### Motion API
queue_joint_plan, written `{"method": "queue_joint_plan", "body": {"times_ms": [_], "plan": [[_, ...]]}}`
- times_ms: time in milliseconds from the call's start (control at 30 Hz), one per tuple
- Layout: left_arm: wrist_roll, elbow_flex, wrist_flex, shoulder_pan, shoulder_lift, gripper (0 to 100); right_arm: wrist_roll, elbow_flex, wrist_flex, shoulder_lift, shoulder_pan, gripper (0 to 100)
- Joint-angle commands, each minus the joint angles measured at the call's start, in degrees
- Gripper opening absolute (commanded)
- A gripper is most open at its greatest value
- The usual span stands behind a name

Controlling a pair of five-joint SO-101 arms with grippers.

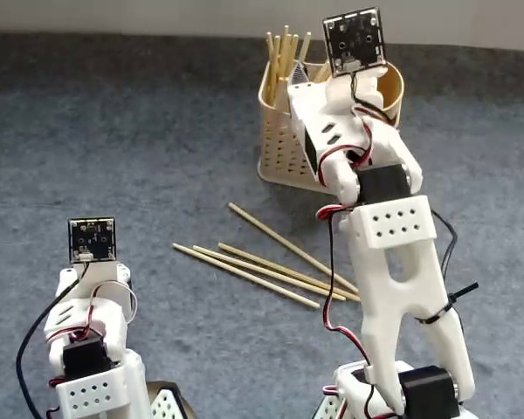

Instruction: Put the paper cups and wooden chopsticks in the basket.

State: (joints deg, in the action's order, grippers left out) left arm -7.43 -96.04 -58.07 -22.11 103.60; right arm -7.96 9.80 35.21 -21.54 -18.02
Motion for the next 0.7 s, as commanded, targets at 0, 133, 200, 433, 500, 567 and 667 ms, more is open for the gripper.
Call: {"method": "queue_joint_plan", "body": {"times_ms": [0, 133, 200, 433, 500, 567, 667], "plan": [[0.5, -1.1, 0.9, -0.5, 0.4, 2, -0.1, -10.1, 9.8, -0.8, 0.2, 18.7], [0.5, -1.1, 0.9, -0.5, 0.4, 2, -0.1, -16.1, 19.9, -0.8, -0.6, 18.7], [0.5, -1.1, 0.9, -0.5, 0.4, 2, -0.1, -18.4, 24.9, -0.8, -1.5, 18.7], [0.5, -1.1, 0.9, -0.5, 0.4, 2, -0.2, -24.7, 41.9, -0.8, -6.6, 18.7], [0.5, -1.1, 0.9, -0.5, 0.4, 2, -0.2, -25.0, 45.3, -0.8, -8.3, 18.7], [0.5, -1.1, 0.9, -0.5, 0.4, 2, -0.2, -24.7, 47.9, -0.8, -10.1, 18.7], [0.5, -1.1, 0.9, -0.5, 0.4, 2, -1.2, -24.6, 50.3, -0.7, -12.8, 18.7]]}}
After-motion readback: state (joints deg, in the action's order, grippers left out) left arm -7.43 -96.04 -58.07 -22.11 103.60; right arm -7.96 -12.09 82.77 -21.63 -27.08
